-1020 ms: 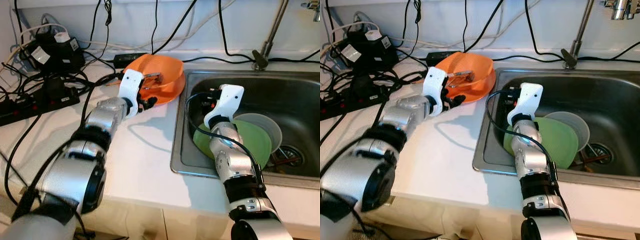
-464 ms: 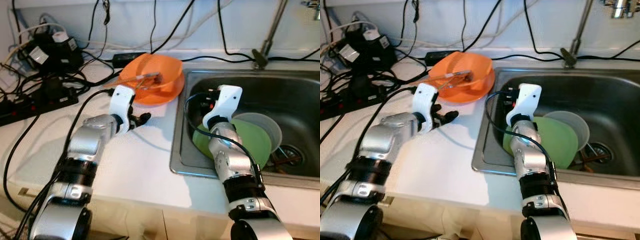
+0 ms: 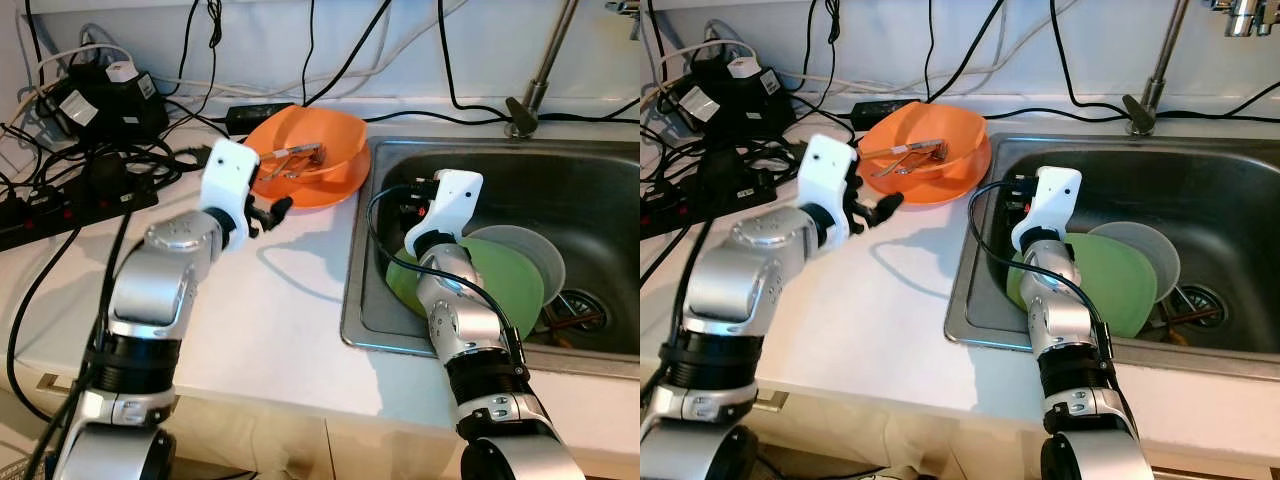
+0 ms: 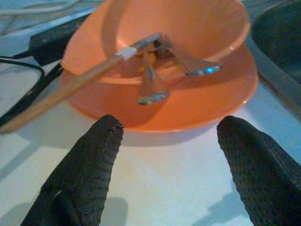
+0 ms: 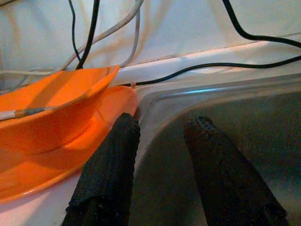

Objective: Kitchen organization

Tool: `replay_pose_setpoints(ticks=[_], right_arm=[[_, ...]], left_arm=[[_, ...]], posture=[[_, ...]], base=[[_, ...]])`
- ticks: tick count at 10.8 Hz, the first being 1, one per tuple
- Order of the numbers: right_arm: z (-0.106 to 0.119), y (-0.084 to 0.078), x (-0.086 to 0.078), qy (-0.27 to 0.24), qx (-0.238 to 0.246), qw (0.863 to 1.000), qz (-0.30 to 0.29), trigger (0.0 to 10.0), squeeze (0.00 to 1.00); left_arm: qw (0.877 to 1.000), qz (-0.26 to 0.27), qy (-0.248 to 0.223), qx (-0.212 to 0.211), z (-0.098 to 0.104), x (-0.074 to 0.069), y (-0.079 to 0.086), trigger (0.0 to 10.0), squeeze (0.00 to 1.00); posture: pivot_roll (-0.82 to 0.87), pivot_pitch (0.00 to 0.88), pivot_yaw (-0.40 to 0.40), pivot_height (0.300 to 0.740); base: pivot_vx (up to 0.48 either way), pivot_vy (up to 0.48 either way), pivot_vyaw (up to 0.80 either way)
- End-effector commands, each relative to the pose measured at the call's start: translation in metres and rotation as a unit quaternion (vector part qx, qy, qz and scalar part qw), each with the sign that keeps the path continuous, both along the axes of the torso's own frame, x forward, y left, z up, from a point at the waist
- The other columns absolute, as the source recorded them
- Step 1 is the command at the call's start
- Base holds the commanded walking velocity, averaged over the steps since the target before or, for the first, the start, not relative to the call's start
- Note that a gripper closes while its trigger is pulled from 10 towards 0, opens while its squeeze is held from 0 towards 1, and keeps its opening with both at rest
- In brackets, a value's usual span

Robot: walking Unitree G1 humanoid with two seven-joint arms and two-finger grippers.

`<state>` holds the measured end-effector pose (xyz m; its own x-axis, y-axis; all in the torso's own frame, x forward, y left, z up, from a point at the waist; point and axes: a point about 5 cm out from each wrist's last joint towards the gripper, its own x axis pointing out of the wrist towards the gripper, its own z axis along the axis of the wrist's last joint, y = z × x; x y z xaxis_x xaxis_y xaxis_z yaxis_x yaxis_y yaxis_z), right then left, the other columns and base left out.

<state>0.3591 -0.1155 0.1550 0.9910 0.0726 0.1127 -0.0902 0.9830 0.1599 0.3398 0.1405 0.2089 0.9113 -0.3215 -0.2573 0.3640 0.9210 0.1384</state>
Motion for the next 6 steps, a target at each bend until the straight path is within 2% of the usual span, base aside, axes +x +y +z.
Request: replay_pose_setpoints(ticks=[1,6], right_arm=[[-0.001,0.005,0.001,0.005,0.005,1.0,0.009,10.0,0.0],[0.002,0.002,0.003,-0.001,0.003,1.0,0.005,10.0,0.0]], left_arm=[[1.0,0.009,-0.004,0.009,0.003,0.004,0.002,10.0,0.0],[0.999,0.005,0.035,0.008,-0.022,0.04,-0.01,10.0,0.0]], posture=[[0.14,0.0,0.092,0.74],[0.09,0.0,0.104,0.74]], base=[[0.0,0.0,0.0],[0.0,0.0,0.0]])
